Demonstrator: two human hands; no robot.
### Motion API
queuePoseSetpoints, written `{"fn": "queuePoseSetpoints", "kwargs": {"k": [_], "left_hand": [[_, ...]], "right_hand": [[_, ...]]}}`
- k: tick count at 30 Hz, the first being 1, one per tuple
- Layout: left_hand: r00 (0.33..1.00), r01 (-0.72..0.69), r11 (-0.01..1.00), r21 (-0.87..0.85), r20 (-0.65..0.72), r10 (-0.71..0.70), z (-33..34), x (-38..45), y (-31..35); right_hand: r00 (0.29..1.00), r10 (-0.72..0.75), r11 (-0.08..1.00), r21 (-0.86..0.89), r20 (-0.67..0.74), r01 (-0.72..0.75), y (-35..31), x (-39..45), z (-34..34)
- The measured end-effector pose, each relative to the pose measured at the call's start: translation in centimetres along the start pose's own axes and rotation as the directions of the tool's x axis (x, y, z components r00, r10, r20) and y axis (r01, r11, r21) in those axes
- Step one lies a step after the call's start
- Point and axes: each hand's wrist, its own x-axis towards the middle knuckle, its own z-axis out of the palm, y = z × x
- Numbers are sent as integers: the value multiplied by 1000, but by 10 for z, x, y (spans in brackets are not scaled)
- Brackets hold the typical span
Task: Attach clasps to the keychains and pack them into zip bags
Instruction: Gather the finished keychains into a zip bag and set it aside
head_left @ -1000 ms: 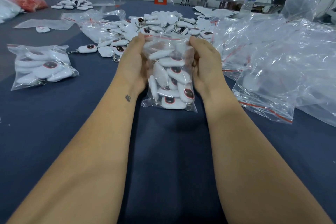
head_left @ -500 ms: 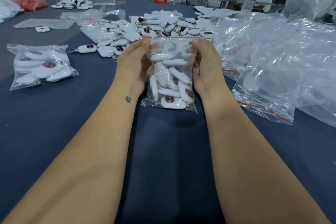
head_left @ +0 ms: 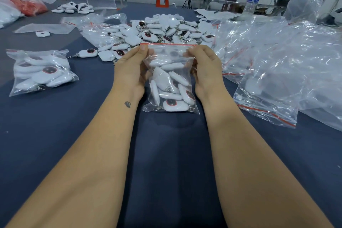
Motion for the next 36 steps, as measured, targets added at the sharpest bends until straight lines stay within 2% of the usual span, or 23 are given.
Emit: {"fn": "queuePoseSetpoints", "kwargs": {"k": [6,15,22,25,30,33,36], "left_hand": [[1000,-3,1000,21,12,2,-2,0,-1],[999,5,996,91,31,-8,3,-3,-1],[995,-19,999,41,97,15,5,-4,0],[996,-8,998,66,93,2,7,-5,1],[991,9,988,152,128,-29,7,-10,-2],[991,-22,987,161,134,0,5,-11,-2],[991,-30,986,165,137,8,5,-11,-1]], "right_hand": [[999,44,997,-65,32,-41,1,-1,3],[999,9,995,-96,31,-6,5,-1,3],[988,90,996,-30,124,-87,3,-5,4],[992,51,998,-39,119,-47,3,-4,4],[992,66,998,-24,108,-64,4,-5,6],[980,113,991,47,166,-122,3,-5,6],[970,133,990,23,202,-140,3,-9,8]]}}
